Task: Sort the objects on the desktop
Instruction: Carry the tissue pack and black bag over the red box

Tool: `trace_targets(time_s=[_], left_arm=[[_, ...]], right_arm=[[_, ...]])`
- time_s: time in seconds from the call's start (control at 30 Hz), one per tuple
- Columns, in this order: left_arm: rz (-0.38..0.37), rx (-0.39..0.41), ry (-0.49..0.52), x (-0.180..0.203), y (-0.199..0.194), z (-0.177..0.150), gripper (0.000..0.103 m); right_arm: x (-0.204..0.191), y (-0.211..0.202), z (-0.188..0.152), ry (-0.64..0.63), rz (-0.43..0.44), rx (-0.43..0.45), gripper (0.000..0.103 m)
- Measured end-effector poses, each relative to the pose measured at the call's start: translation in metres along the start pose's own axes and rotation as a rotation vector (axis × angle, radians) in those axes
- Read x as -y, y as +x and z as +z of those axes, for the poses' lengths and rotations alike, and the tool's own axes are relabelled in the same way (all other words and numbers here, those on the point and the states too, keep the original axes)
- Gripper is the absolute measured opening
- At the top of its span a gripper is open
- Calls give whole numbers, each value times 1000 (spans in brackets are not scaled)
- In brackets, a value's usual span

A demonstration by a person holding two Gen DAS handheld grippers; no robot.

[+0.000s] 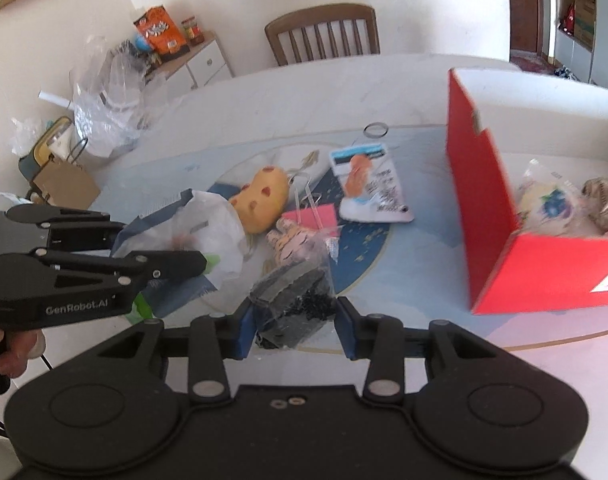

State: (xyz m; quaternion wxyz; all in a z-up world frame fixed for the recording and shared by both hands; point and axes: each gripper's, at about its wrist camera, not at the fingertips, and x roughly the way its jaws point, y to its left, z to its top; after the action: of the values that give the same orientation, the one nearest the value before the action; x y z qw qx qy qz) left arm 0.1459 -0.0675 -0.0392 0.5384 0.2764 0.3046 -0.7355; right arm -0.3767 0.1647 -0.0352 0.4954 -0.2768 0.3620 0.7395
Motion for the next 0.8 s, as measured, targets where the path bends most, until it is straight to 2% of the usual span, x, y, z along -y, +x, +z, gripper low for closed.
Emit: trace_targets(time_s=[0.37, 0.8], left_arm=[[-21, 86, -3, 45, -7, 39, 22], [-32, 141, 22, 98, 10, 84, 22]], right_arm=[[36, -45, 16, 25, -7, 70, 40], [96, -76, 25, 52, -47, 122, 40]])
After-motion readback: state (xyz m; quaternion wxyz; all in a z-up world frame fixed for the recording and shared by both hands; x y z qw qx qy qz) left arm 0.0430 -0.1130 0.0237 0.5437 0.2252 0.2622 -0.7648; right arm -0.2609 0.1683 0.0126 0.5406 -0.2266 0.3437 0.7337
